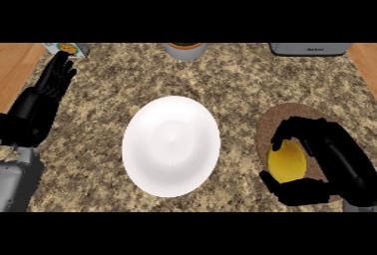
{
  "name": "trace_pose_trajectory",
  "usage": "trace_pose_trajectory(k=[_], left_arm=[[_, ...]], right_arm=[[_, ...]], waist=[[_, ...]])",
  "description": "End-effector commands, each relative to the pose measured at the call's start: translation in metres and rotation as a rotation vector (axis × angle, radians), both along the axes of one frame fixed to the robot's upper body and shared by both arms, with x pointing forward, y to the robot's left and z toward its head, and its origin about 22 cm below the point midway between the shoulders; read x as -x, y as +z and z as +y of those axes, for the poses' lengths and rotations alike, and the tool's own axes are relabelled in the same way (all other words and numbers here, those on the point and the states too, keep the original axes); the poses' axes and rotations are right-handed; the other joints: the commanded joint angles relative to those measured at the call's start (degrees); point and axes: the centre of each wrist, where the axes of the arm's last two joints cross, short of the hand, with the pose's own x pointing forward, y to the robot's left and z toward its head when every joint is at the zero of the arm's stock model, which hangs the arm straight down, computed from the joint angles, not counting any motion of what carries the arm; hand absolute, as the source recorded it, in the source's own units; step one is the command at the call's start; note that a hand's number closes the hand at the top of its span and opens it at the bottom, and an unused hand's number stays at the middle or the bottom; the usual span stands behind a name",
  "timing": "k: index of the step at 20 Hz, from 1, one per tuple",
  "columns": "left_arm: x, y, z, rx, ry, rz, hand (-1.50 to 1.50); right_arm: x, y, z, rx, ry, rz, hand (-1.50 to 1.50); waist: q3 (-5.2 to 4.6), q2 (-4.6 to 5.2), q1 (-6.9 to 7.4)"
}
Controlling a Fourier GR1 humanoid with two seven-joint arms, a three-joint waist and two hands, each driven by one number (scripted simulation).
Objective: Pick the lemon from the placemat and place it in the plate
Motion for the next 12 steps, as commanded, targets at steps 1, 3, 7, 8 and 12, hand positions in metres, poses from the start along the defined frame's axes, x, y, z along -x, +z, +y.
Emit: trace_pose_trajectory(k=[1,3,7,8,12], left_arm=[[0.003,0.009,0.002,0.003,-0.003,0.005,0.00],[0.000,0.006,-0.014,-0.008,-0.011,0.010,0.00],[0.002,-0.011,-0.019,0.000,-0.024,0.009,0.00],[-0.005,-0.007,-0.022,-0.009,-0.016,-0.013,0.00],[0.005,0.000,-0.016,0.000,-0.031,0.001,0.00]], right_arm=[[0.009,0.006,0.040,-0.032,0.047,0.001,1.50],[0.002,0.009,0.071,-0.047,0.053,0.007,1.50],[-0.020,0.015,0.114,-0.091,0.095,0.054,1.50],[-0.033,0.006,0.131,-0.077,0.097,0.080,1.50],[-0.048,0.000,0.161,-0.068,0.074,0.114,1.50]], waist=[[0.03,0.01,0.22],[0.02,0.03,0.36],[0.02,0.10,0.41],[0.01,0.21,0.66],[0.03,0.12,0.80]])
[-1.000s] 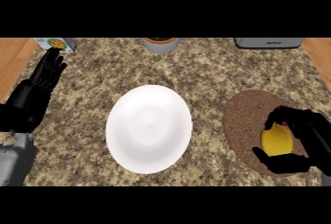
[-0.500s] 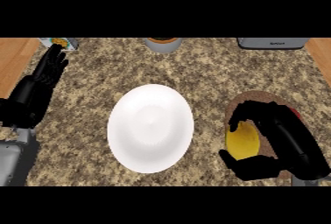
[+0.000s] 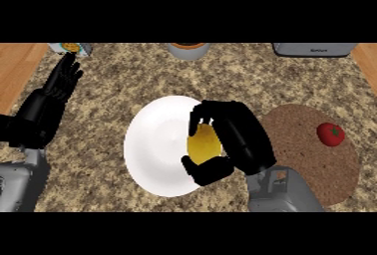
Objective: Pick the lemon from the placemat and place it in the plate
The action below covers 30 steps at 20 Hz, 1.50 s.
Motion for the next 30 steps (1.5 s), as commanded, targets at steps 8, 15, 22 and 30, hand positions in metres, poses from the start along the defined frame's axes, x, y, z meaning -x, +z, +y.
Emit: trace_pose_trajectory(k=[8,15,22,30], left_arm=[[0.000,-0.002,-0.007,0.018,-0.012,-0.003,0.00],[-0.002,0.006,-0.027,0.020,-0.036,-0.022,0.00],[-0.019,0.013,-0.021,0.003,-0.038,-0.028,0.00],[-0.004,0.001,-0.020,0.013,-0.042,-0.004,0.00]], right_arm=[[-0.037,-0.061,0.075,0.106,-0.049,0.043,1.50],[-0.066,-0.089,0.080,0.045,-0.132,0.152,1.50],[-0.068,-0.101,0.087,-0.042,-0.068,0.218,-1.50],[-0.062,-0.088,0.090,-0.377,-0.108,0.133,-1.50]], waist=[[0.02,0.11,0.40],[0.07,0.63,2.70],[0.07,1.06,3.39],[0.09,0.47,2.67]])
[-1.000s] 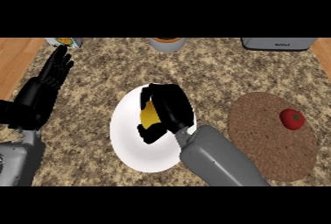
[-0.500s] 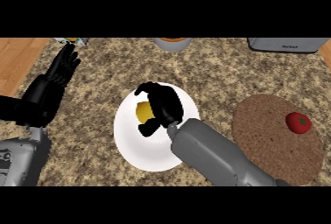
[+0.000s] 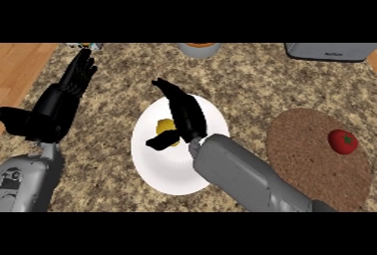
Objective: Pick the lemon from the placemat and place it in the plate
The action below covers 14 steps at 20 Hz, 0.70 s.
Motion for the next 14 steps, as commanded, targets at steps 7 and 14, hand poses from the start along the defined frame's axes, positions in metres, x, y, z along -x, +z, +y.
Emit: trace_pose_trajectory(k=[7,14], left_arm=[[0.018,0.002,0.018,-0.002,0.036,0.011,0.00],[0.016,0.005,0.024,0.000,0.075,0.018,0.00]], right_arm=[[-0.018,0.000,-0.026,-0.323,-0.075,0.027,-1.50],[-0.029,0.006,-0.115,-0.407,-0.097,0.029,-1.50]], waist=[[-0.01,-0.68,-2.50],[-0.02,-1.02,-4.32]])
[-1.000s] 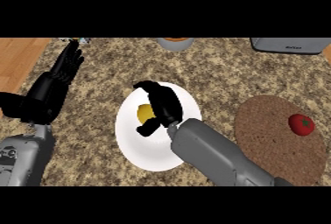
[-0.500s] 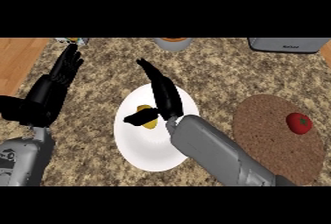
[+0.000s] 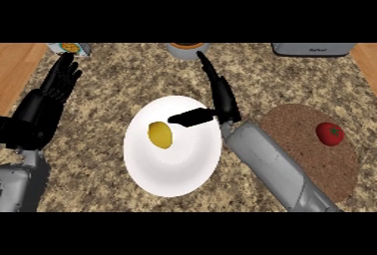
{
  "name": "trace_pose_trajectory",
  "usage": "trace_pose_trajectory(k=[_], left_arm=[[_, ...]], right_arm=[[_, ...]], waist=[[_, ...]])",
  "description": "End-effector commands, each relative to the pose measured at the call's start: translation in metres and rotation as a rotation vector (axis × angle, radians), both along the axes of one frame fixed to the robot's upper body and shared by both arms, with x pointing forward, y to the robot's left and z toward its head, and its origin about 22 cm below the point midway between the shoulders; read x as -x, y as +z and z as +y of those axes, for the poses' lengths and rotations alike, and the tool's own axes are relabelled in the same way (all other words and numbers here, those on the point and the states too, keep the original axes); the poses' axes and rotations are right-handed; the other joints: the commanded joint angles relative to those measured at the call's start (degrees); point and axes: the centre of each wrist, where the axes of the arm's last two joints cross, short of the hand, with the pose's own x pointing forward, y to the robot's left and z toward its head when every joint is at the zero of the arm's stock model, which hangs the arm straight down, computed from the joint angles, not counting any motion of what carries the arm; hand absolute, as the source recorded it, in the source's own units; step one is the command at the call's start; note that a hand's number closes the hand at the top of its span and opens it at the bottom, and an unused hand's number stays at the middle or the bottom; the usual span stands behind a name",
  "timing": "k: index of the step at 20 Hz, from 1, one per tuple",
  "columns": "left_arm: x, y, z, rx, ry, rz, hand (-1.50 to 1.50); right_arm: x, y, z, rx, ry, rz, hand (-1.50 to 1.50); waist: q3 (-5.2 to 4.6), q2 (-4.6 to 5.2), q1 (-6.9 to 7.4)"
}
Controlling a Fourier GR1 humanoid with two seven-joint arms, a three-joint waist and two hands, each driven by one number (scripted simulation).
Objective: Pick the lemon from the placemat and place it in the plate
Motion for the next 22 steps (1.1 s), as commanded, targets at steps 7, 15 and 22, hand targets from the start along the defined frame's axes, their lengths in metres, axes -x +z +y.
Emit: trace_pose_trajectory(k=[7,15,22], left_arm=[[-0.005,0.000,0.000,-0.013,0.024,-0.006,0.00],[0.004,0.010,0.000,-0.012,0.007,-0.011,0.00],[0.017,0.003,-0.005,-0.007,-0.007,-0.002,0.00]], right_arm=[[0.001,-0.013,-0.119,-0.044,0.017,-0.053,-1.50],[0.008,-0.018,-0.212,-0.004,0.006,-0.060,-1.50],[0.022,-0.025,-0.231,0.069,-0.015,-0.101,-1.50]], waist=[[-0.01,-0.06,-0.71],[-0.01,-0.08,-0.47],[-0.02,-0.14,-0.37]])
